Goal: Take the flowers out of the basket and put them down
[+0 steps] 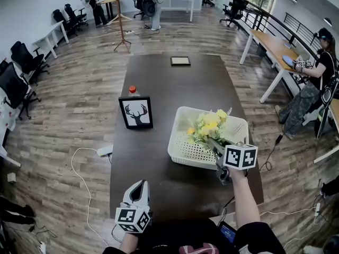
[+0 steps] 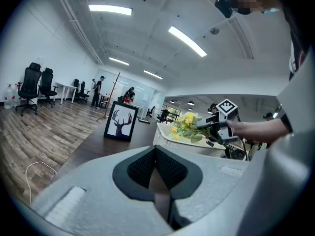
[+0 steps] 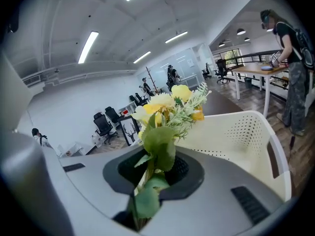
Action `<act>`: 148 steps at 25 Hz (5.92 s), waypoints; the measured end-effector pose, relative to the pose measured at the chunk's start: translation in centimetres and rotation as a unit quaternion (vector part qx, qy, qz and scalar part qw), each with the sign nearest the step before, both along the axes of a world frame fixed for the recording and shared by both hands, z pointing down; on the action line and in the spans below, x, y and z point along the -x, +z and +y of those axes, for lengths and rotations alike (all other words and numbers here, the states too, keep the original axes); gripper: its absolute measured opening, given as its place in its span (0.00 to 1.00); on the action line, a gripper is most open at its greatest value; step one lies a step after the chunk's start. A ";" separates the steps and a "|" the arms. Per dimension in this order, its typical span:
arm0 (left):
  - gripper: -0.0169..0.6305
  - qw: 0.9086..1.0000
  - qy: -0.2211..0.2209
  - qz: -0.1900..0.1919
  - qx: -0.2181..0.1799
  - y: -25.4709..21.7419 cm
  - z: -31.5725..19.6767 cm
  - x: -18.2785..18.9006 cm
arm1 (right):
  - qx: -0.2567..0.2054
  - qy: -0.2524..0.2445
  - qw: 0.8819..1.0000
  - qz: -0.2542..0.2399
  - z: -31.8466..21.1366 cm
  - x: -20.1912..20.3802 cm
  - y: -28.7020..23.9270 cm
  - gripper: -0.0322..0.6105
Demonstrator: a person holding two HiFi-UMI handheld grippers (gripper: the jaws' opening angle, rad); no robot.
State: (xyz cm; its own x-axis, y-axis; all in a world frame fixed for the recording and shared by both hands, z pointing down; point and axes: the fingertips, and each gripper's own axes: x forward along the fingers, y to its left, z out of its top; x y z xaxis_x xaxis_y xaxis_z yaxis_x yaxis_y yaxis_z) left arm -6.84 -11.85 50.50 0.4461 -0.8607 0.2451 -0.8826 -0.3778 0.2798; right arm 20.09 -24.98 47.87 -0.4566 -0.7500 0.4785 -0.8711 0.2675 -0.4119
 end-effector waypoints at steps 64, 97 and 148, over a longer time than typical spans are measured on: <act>0.04 0.999 -0.046 0.011 0.006 0.3 2.6 6.1 | -0.049 -0.204 0.977 -0.023 11.2 20.9 4.0 0.17; 0.04 0.997 -0.077 -0.004 0.021 0.9 4.0 7.2 | 0.083 -0.285 0.955 -0.028 15.5 23.7 14.9 0.19; 0.04 0.998 -0.027 0.021 0.048 2.8 2.9 4.6 | 0.127 -0.251 0.958 -0.056 15.2 18.3 15.2 0.66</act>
State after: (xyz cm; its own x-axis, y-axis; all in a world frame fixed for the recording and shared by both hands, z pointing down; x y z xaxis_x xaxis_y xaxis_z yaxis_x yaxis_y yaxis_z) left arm -11.39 -8.97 53.35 0.4111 -0.8573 0.3099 -0.8876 -0.2989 0.3505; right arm 1.76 -9.81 63.06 -0.7883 -0.2889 0.5432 -0.6057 0.5194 -0.6027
